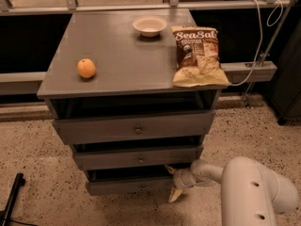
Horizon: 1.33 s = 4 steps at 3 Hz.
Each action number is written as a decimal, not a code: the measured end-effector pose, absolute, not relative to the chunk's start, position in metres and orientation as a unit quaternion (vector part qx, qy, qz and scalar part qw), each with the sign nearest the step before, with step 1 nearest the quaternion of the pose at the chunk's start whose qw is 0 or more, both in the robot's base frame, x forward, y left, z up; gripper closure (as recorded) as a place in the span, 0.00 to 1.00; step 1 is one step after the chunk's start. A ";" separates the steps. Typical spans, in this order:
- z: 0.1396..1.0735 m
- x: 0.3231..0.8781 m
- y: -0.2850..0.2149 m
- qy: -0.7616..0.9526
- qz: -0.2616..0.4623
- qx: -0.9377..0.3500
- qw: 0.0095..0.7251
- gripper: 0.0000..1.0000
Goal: Open bottom drawer
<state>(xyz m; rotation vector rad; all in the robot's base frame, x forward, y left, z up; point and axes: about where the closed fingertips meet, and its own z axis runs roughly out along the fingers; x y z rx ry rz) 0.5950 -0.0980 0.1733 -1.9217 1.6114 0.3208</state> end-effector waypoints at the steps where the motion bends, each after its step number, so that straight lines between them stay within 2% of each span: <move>1: 0.165 0.601 -0.109 0.623 0.121 -0.716 0.291 0.23; 2: 0.166 0.596 -0.121 0.638 0.115 -0.703 0.292 0.41; 4: 0.186 0.547 -0.118 0.639 0.145 -0.699 0.287 0.38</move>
Offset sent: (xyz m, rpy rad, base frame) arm -0.0070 -0.0428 -0.0051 -0.0212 0.0288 -0.1280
